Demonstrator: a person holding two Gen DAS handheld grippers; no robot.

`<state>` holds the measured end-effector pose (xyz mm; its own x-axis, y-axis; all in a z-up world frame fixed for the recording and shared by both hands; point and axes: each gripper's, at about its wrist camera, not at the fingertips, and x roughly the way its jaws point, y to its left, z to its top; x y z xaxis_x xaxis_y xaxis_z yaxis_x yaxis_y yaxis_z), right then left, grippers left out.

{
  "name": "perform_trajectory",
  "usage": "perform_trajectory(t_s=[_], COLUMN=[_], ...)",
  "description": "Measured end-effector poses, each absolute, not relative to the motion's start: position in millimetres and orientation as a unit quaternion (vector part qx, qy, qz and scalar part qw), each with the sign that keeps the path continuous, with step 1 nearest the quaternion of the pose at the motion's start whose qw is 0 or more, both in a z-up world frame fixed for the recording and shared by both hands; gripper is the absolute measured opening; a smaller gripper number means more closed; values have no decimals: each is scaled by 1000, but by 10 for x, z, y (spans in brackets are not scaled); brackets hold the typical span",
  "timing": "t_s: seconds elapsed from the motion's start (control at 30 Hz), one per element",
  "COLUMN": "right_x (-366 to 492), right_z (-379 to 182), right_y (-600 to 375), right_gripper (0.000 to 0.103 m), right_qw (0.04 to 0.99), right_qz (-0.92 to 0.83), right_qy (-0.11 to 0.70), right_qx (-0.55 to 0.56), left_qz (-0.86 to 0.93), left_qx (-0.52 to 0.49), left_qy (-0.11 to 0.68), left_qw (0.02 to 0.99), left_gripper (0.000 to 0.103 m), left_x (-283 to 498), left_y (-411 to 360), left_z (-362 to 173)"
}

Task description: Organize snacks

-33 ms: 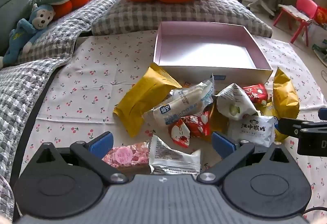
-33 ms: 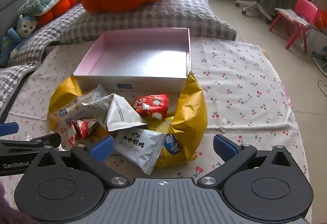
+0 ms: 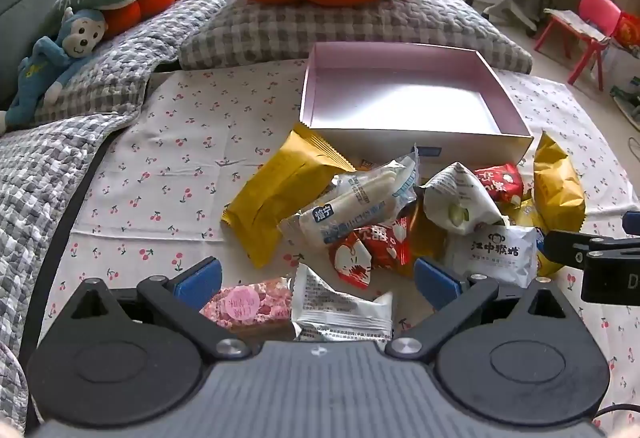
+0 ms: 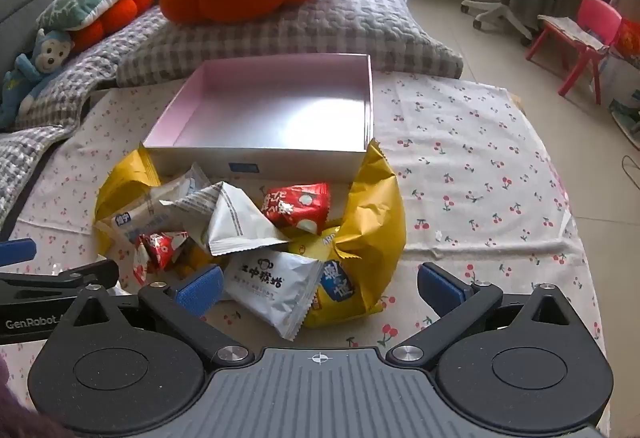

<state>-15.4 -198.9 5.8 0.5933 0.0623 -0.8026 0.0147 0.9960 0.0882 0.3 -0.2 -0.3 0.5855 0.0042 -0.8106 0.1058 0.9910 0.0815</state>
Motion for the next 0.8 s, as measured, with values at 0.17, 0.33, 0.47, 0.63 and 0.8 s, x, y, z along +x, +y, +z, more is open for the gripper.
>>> perform_trajectory(t_s=[0.17,0.33,0.47,0.63,0.8], right_x=[-154,-186,-257,-157,-158], right_z=[84,12,-49,4,-4], right_y=[-1983,-1994,-2033,-1993,-1993], right_gripper=[103,103,103,103,103], right_qw=[892,890,891,884,882], right_qz=[13,16,15,9,8], right_qy=[450,454,452,466,468], right_qx=[48,45,45,49,50], left_qz=[-29,-29,-33,-35,-35], left_qx=[58,57,57,54,53], left_qy=[457,458,458,461,462], left_qw=[887,886,887,885,885], left_gripper=[103,103,103,103,103], left_x=[-15,-14,-37,-26,-24], left_y=[1,-11,-4,3,6], left_z=[1,7,-15,-10,-13])
